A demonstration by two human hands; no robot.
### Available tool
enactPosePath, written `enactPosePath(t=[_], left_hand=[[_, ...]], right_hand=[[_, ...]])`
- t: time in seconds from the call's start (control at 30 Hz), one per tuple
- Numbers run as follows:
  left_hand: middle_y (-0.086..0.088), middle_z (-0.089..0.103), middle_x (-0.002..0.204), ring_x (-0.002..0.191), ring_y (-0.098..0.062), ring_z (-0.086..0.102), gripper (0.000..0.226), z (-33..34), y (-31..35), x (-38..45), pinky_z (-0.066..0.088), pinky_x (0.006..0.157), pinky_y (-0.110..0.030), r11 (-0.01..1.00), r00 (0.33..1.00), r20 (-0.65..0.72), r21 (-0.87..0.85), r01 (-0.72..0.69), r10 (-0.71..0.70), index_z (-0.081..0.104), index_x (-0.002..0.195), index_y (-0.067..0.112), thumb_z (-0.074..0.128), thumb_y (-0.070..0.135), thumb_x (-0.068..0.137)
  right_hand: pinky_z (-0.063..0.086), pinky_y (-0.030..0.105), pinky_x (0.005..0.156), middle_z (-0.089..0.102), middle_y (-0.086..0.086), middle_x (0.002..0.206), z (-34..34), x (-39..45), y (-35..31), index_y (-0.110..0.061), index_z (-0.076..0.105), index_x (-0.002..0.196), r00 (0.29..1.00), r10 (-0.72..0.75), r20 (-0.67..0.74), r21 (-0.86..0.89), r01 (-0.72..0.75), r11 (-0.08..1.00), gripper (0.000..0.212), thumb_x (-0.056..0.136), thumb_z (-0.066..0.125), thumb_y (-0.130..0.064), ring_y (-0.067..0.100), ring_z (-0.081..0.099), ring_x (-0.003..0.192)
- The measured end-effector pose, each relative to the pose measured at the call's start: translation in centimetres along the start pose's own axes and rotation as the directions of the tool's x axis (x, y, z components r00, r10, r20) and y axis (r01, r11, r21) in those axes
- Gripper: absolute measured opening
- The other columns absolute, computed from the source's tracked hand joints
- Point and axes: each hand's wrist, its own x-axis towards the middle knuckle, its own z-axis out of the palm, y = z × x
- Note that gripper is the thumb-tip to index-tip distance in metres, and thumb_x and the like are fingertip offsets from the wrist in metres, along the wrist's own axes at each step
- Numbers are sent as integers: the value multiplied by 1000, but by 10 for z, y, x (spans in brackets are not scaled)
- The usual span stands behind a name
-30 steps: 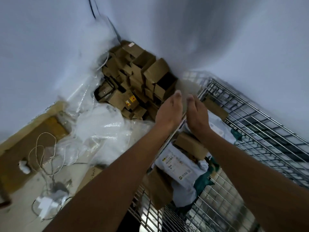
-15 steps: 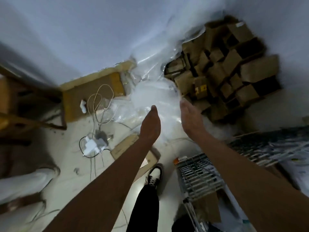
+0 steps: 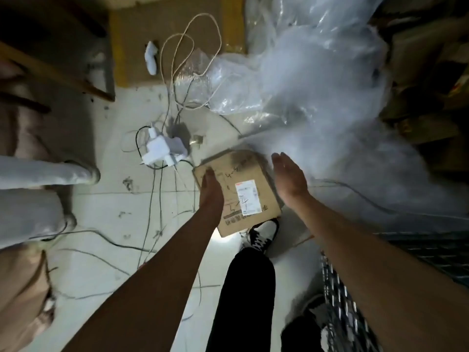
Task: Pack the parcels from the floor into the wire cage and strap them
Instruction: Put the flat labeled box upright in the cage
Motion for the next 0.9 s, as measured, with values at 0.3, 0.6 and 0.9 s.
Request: enactPosePath(t=[0.3,0.6,0.9], left_hand=[[-8,35,167,153,-31,34,83,-36,-124,131,24,125,-55,961,960,-50,-5,277,-276,27,164,21,22,74,100],[5,60,141,103,-13,57,72,-26,-145,150,39,87,-33,941,941,39,-36,337,-336,46,153,28,35,73,98],[-5,70,113,102,-26,70,51,-22,-127,117,63,86,-48,975,953,-204,-44,218,-222,55,115,25,71,62,83]], right_hand=[[53,45,103,62,-1,133,113,83,124,-24,48,143,989,39,145,18,-42,999,62,85,70,-32,22,61,122],[46,7,68,74,-16,108,110,97,144,-24,71,110,995,83,57,51,-86,995,34,79,83,-30,-14,66,87],[59,29,70,76,-8,93,74,71,118,-33,64,101,996,78,-37,183,-70,981,35,77,89,-29,12,73,84]])
